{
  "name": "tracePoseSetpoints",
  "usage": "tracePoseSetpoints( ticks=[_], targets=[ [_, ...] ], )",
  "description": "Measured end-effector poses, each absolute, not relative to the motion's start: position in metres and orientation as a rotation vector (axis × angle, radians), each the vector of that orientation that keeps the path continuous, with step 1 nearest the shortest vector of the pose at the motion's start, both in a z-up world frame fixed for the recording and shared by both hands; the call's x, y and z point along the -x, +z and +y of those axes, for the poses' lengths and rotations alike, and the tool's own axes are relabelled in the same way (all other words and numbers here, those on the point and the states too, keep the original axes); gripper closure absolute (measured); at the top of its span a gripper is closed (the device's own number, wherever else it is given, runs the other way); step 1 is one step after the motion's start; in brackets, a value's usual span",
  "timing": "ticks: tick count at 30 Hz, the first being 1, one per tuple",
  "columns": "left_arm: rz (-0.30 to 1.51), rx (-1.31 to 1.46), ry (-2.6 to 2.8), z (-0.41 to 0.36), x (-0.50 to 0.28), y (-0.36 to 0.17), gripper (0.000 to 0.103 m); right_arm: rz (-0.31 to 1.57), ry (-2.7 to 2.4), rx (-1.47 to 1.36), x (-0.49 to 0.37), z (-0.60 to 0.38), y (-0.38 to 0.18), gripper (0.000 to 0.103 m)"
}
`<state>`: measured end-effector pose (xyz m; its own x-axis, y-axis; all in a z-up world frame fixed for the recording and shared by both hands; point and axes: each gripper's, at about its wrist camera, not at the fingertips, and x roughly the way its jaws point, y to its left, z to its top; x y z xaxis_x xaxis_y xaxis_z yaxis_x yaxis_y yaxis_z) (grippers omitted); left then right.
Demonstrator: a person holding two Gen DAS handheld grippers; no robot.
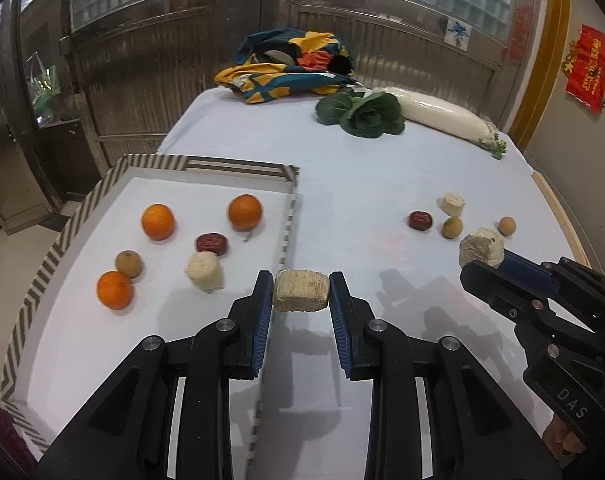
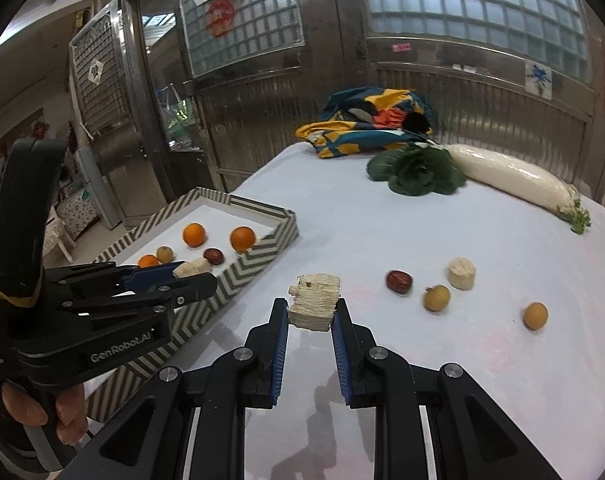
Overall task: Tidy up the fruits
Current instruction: 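Carry both yam pieces into the tray and open both grippers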
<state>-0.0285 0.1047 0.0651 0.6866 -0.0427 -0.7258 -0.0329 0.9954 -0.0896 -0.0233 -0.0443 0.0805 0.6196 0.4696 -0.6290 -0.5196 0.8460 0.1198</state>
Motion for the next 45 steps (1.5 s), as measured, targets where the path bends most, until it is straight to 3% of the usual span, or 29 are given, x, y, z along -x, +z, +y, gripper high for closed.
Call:
tracePoseSetpoints(
  ticks=[45],
  targets=[
    [0.854, 0.154, 0.170, 0.203, 0.045, 0.050, 0.076, 0.744, 0.797, 0.216, 0.017, 0.083, 0.072, 0.082]
  ],
)
